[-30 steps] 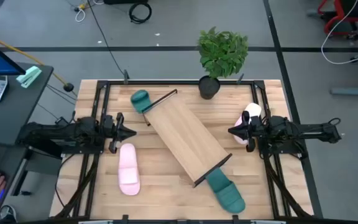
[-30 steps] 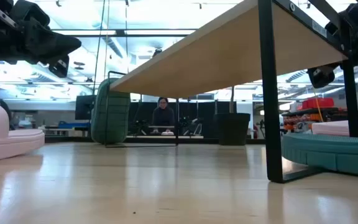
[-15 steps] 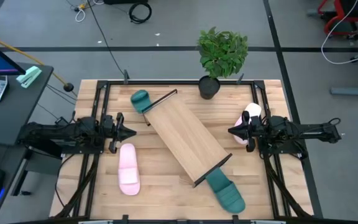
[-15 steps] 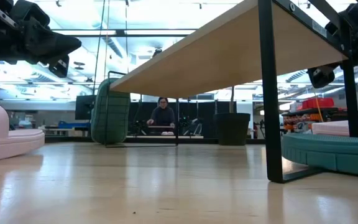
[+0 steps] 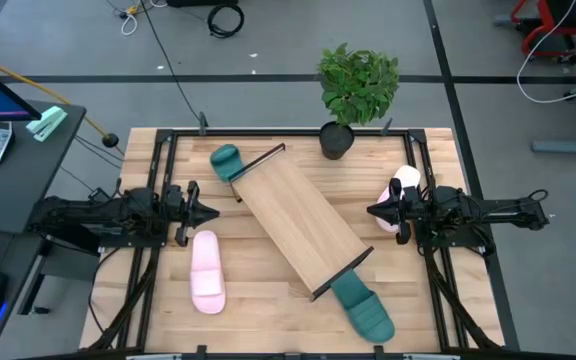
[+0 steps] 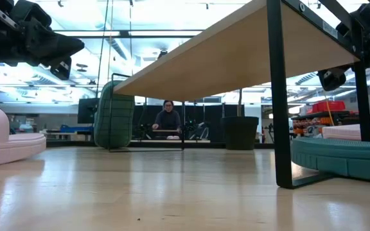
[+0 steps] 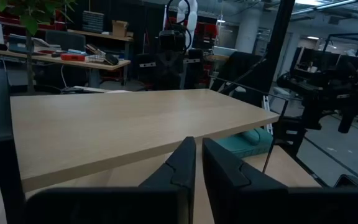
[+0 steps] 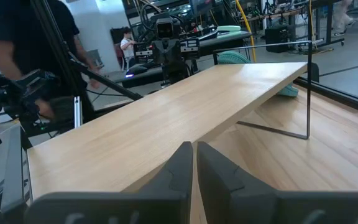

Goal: Pick and place slides into the shelf

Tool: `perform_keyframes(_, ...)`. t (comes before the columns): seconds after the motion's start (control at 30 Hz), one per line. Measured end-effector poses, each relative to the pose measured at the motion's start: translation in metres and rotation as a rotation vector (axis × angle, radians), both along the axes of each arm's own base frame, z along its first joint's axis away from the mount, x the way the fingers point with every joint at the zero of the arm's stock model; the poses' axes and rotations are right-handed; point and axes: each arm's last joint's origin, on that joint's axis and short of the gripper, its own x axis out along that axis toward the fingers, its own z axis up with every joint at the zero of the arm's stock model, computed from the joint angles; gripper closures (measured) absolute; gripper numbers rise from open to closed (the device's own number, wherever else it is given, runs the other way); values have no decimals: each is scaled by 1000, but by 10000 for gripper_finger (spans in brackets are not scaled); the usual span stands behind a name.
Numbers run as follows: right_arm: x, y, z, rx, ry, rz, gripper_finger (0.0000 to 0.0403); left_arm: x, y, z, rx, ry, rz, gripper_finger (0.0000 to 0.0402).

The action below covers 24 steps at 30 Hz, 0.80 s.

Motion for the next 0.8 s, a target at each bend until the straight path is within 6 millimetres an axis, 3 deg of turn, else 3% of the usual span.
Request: perform_keyframes(0.8,0,0,0,0,0,0,373,0,0,0,0,0,0,370)
